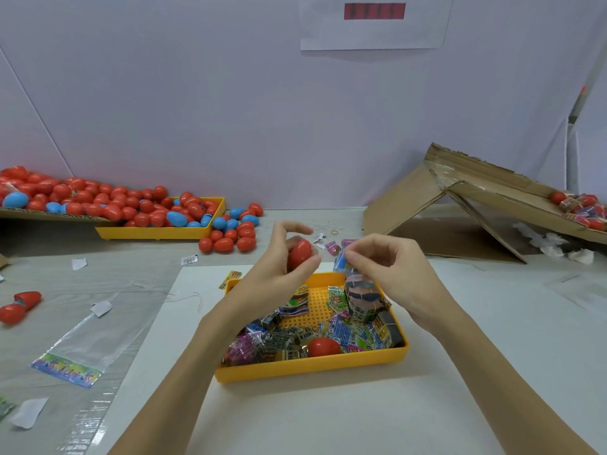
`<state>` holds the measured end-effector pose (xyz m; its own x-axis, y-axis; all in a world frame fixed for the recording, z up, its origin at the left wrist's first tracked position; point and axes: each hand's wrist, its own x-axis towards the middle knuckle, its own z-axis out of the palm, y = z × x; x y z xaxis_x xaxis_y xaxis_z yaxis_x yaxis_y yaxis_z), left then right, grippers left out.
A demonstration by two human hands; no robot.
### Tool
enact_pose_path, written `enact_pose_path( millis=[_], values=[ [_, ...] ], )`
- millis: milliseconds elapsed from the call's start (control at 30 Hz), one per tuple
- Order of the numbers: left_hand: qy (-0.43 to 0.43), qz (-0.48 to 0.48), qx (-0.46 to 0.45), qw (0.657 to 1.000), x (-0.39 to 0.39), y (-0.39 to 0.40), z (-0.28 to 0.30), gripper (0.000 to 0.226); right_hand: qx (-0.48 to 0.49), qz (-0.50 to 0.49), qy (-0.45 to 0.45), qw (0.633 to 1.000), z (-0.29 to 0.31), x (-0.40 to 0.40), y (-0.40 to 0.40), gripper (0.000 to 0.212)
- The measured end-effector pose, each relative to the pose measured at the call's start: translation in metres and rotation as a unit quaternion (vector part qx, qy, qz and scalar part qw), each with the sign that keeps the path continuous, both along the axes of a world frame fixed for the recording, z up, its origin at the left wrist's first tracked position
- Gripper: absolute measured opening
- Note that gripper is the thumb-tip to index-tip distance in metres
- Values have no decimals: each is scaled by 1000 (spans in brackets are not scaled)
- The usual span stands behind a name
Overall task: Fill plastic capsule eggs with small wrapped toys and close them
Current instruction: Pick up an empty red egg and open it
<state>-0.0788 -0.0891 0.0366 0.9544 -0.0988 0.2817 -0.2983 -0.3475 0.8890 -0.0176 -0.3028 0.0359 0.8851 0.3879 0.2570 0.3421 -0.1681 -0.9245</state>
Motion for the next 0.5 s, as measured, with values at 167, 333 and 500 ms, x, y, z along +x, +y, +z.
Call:
enact_pose_path(
  millis=[167, 333, 500],
  values=[
    [14, -33, -64, 997, -1, -1, 2, 29, 93, -63, -25, 993, -3, 3, 3, 7],
    [10, -18, -94, 995, 0, -11, 3, 45, 97, -82, -68, 990, -5, -1, 9, 6],
    [28, 0, -89, 996, 1, -18, 1, 51, 94, -92, -73, 989, -4, -3, 11, 6]
  ],
)
